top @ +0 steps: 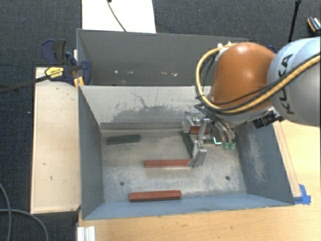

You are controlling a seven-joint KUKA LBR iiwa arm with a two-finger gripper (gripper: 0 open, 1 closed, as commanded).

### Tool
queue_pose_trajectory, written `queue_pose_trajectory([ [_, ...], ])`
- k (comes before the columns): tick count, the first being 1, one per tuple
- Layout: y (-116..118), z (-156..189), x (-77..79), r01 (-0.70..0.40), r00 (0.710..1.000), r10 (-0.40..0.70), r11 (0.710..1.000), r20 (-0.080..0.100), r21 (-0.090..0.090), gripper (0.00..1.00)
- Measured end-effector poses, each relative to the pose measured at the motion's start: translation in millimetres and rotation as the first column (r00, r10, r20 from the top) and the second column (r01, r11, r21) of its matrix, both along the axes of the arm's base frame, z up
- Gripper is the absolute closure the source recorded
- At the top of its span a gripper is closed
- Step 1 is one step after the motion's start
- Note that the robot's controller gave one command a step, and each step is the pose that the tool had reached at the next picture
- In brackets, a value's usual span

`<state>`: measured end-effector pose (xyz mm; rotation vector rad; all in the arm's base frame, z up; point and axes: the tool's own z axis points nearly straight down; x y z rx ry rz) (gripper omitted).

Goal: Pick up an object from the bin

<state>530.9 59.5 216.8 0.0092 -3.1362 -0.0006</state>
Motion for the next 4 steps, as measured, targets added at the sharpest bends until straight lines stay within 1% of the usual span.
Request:
queue_pose_trajectory([
  [1,-8,-151,-13.2,0.000,1.000,0.000,1.000,-0.001,0.000,0.00],
  [2,7,-115,-9.9,-0.105,0.994,0.105,0.995,0.012,0.000,0.00],
  [3,0,-107,-0.8,0.011,1.000,-0.011,1.000,0.012,0.001,0.00],
  [4,8,-148,-9.0,0.192,0.981,-0.192,0.981,0.003,0.000,0.00],
])
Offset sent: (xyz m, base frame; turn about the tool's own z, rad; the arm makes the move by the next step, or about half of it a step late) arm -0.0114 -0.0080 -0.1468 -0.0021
